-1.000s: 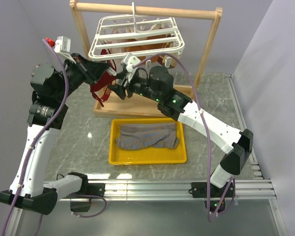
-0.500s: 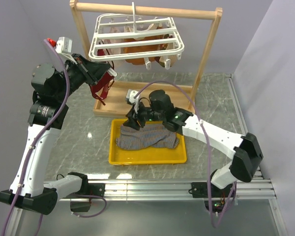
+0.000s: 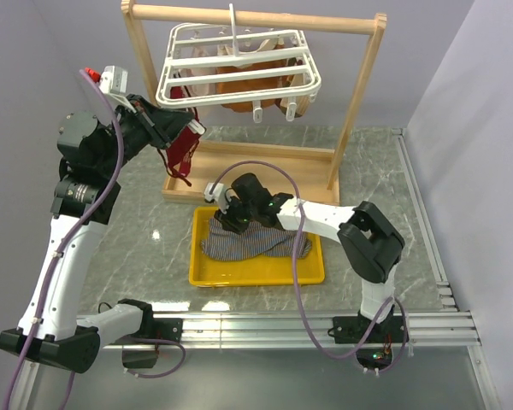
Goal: Clip the underwear to the hanger
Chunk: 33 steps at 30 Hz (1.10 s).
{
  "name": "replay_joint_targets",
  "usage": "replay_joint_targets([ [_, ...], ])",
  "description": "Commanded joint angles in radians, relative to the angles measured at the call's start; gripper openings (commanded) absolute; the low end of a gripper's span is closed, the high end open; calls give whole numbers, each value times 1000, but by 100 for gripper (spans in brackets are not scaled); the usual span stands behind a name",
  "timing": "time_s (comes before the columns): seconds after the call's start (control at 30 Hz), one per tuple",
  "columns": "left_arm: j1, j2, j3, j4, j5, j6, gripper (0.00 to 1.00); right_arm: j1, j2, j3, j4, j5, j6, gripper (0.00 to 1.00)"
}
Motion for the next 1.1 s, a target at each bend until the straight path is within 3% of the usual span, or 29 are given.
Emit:
replay_joint_targets([
  [0.0,6,-6,-16,32,14,-4,0,-5,19,65,36,100,-61,37],
  [0.2,6,-8,-33,43,19,-8,0,-5,90,107,20,113,-74,36],
  [0.6,7,-14,-25,38,19,-4,0,-5,208,189,-206,-25,-63,28],
  [0.87,9,-18,-31,35,22,3,0,-4,134,131,-216,-128,-9,25],
  [1.0,9,-14,-34,35,28,1,0,-14,88,104,-152,-125,-17,31],
  [1.07,9,-9,-28,35,28,3,0,-27,79,114,-122,-143,-19,41],
])
